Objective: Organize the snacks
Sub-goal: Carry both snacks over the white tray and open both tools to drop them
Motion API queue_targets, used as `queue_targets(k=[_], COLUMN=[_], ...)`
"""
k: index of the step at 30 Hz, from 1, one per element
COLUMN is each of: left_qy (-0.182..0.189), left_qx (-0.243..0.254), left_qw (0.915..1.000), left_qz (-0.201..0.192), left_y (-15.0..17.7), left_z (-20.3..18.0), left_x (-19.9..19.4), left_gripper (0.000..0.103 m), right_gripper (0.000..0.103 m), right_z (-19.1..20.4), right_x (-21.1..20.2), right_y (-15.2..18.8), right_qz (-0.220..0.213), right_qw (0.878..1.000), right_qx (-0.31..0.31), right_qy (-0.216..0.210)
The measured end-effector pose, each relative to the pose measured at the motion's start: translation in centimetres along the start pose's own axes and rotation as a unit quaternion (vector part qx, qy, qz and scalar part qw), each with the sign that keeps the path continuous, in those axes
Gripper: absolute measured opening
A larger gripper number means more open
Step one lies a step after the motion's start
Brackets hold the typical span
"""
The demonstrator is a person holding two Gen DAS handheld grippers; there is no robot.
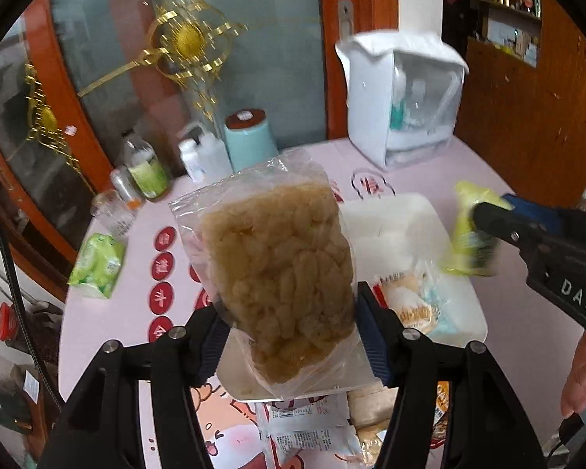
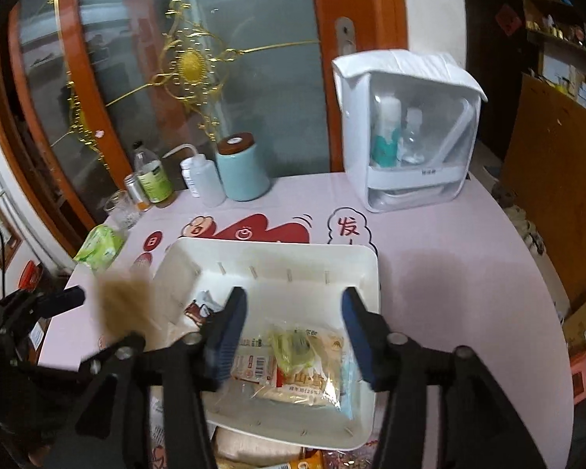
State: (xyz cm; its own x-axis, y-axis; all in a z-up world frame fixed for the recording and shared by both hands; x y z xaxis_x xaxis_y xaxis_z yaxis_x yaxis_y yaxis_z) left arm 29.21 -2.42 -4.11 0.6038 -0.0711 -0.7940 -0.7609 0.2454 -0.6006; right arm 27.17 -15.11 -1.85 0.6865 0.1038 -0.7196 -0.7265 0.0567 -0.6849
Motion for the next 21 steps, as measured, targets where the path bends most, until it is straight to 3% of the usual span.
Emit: queue_targets(k=[1,3,11,21], left_qy=[0.004,0.009,0.011,0.002], left_qx=[0.001,0.004,-0.002,-0.038], left_qw=[0.9999,0.9998,0.9993,0.9992], left_qz=[0.011,0.018,0.036,0.015], left_y=[0.1,0.5,1.4,1.9], left_z=[0.0,0.1,1.1,3.6], left_x=[0.8,1.7,2.9,-0.4], left_gripper=[0.079,0.091,0.091,0.091], right_gripper=[0.059,0.06,0.06,0.06], right_z=[-0.1,-0.5,-1.0,-0.2], right_x=[0.1,0.2,-0.3,-3.3], right_y=[0.1,0.2,1.0,2.9], right_qz=[-0.001,0.0,0.012,0.015], right_qw=[1.0,1.0,0.999,1.0], right_qx=[0.004,0.014,0.032,0.017], right_qy=[0.003,0.006,0.004,-0.004])
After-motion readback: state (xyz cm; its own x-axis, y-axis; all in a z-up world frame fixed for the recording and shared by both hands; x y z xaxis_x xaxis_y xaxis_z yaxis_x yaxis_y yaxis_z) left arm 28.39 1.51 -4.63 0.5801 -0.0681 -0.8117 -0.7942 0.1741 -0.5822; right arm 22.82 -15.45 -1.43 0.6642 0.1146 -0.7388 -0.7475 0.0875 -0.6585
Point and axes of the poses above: each gripper's, at about its wrist camera, not at the fingertips, and x roughly the way its jaws point, z to its left, y to its underside, the point moved 4 cm from there along x, roughly the way its jaws point, and after that the axes turned 1 degree about -y, right-handed, at the moved point
